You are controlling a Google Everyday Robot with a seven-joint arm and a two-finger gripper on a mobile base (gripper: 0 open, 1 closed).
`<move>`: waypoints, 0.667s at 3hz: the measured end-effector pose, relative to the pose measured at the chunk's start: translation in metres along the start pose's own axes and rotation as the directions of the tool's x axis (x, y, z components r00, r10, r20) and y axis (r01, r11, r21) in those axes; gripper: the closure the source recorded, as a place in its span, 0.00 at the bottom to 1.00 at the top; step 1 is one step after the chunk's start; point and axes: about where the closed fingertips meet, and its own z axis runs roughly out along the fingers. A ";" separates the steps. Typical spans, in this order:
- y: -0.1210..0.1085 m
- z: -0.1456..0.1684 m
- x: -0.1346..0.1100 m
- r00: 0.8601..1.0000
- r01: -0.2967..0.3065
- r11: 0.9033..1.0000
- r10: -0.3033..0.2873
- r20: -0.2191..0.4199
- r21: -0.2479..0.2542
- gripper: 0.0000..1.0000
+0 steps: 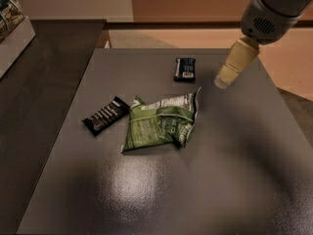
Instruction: Pick rxbar blueberry
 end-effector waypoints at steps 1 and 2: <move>-0.026 0.012 -0.021 0.988 -0.157 0.987 0.156 0.004 0.037 0.00; -0.042 0.029 -0.044 0.959 -0.281 0.957 0.282 0.002 0.065 0.00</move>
Offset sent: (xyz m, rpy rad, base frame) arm 0.1012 0.0296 -0.0104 0.0954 -0.0089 -0.4626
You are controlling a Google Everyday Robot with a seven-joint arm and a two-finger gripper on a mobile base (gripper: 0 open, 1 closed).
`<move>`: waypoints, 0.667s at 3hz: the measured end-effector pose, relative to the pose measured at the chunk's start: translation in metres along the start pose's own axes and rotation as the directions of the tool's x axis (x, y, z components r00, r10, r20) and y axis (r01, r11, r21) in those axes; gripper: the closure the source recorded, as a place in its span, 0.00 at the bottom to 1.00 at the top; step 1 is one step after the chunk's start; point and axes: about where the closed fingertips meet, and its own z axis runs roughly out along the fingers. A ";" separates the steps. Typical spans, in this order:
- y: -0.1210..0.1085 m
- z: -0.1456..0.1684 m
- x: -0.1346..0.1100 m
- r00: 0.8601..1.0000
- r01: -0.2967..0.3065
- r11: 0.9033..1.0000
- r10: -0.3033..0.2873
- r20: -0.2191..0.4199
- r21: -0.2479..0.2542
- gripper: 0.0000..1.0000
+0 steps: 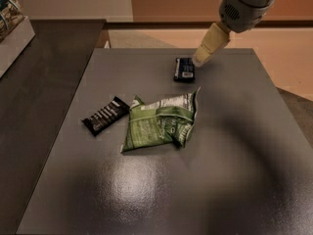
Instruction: Pick rxbar blueberry
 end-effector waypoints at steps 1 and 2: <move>-0.003 0.024 -0.019 0.991 -0.134 0.991 0.134 -0.007 0.010 0.00; -0.003 0.045 -0.032 0.966 -0.255 0.965 0.257 -0.026 0.056 0.00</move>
Offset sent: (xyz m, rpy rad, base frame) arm 0.0603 0.0306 -0.0472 0.0474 0.0206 -0.4553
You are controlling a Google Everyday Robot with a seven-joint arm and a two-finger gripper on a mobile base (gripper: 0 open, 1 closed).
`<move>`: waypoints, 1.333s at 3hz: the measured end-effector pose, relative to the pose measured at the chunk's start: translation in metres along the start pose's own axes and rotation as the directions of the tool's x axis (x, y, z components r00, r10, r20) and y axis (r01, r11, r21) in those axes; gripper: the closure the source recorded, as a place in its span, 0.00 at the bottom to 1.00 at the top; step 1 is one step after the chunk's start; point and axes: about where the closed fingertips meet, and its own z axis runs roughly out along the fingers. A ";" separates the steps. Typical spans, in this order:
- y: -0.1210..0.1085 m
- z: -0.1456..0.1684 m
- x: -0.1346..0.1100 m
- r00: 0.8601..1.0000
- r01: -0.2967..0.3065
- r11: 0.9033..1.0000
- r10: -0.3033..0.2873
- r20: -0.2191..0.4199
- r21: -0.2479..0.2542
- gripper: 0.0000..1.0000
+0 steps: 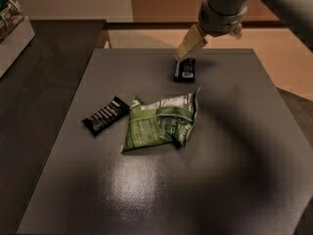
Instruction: Pick rxbar blueberry
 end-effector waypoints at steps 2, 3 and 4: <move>0.003 0.033 -0.010 0.977 -0.202 0.975 0.207 -0.047 0.088 0.00; 0.005 0.048 -0.016 0.957 -0.280 0.956 0.285 -0.054 0.084 0.00; 0.012 0.065 -0.021 0.942 -0.325 0.944 0.329 -0.067 0.061 0.00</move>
Offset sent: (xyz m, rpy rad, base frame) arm 0.0315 0.0126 -0.0423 0.0023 0.0403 -0.3628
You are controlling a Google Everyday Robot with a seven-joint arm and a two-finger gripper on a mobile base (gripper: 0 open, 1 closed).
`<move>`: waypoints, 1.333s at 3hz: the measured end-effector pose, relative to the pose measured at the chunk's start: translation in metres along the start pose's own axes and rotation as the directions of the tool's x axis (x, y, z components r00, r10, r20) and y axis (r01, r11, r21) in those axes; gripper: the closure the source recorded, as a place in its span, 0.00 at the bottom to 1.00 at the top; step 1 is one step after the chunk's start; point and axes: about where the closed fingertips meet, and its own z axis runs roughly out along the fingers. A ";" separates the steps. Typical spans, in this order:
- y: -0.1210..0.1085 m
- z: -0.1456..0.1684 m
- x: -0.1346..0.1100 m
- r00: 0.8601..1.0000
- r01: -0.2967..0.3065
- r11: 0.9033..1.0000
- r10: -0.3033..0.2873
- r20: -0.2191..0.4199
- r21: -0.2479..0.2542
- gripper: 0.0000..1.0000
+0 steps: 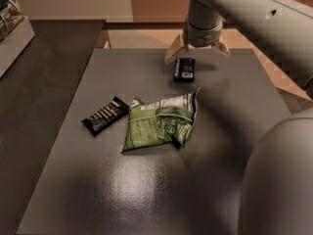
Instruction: Pick rxbar blueberry
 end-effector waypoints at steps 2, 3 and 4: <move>0.015 0.034 -0.002 0.998 -0.044 0.998 0.042 -0.038 -0.034 0.00; 0.018 0.044 -0.003 0.998 -0.049 0.998 0.048 -0.051 -0.034 0.00; 0.019 0.050 -0.006 0.997 -0.049 0.998 0.047 -0.054 -0.038 0.18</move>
Offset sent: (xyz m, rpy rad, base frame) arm 0.0170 0.0192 -0.0456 0.0614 0.0559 -0.0476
